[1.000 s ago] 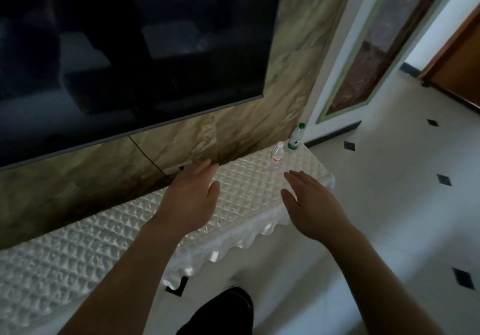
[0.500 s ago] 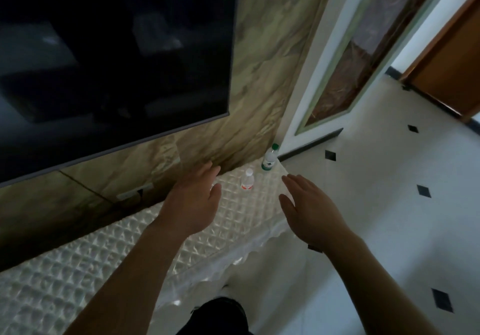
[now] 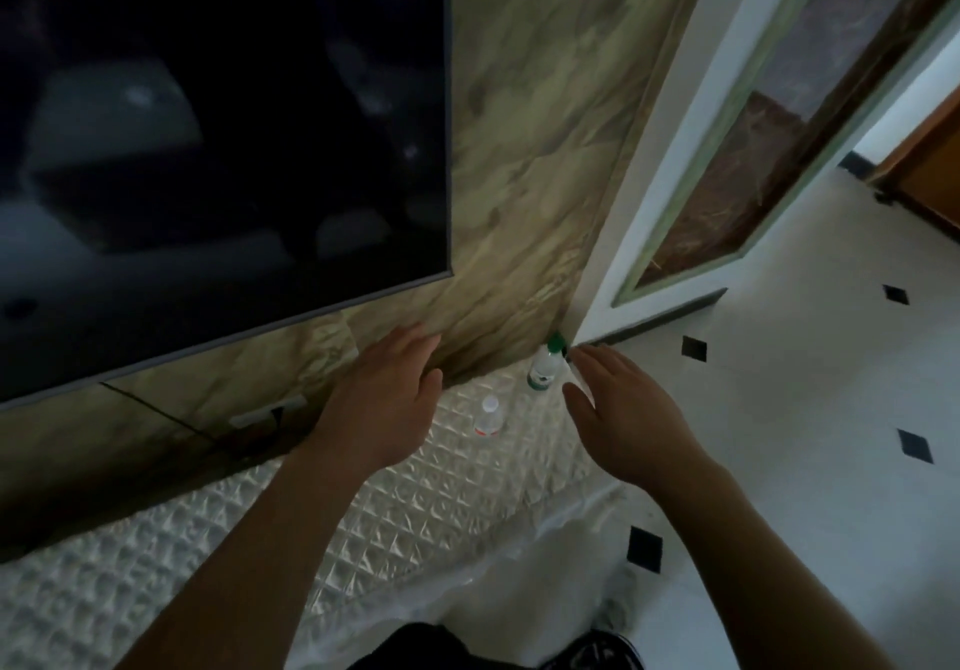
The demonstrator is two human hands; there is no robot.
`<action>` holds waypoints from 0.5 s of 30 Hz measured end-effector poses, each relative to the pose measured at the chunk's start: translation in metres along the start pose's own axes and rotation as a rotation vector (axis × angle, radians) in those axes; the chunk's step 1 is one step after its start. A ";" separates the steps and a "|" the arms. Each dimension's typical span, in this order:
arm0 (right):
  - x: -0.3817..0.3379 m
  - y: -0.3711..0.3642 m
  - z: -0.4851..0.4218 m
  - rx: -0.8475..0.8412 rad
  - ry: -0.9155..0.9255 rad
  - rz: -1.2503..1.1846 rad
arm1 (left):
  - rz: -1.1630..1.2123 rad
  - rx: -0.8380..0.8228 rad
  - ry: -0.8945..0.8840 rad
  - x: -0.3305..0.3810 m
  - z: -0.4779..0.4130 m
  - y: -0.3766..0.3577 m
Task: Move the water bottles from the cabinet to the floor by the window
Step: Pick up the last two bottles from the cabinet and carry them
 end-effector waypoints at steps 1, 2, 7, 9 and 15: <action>0.006 0.002 -0.008 -0.005 0.015 -0.006 | -0.001 0.001 0.021 0.004 -0.004 -0.003; 0.014 0.004 -0.016 -0.016 0.024 -0.014 | 0.000 0.001 0.041 0.008 -0.007 -0.007; 0.058 0.011 -0.059 -0.072 0.118 -0.041 | 0.007 0.052 0.151 0.037 -0.027 -0.025; 0.075 0.013 -0.073 -0.082 0.174 -0.058 | -0.001 0.079 0.191 0.053 -0.034 -0.034; 0.126 0.014 -0.101 -0.165 0.296 -0.091 | 0.027 0.122 0.352 0.091 -0.046 -0.066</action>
Point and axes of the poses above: each hand's wrist, its own z-axis away from the middle knuckle, its own y-axis out of the back of the hand, x = y × z, the point moved 5 cm from there along -z, towards the middle knuckle, and after that the axes turned 5 degrees about x, right-handed, at the moved point
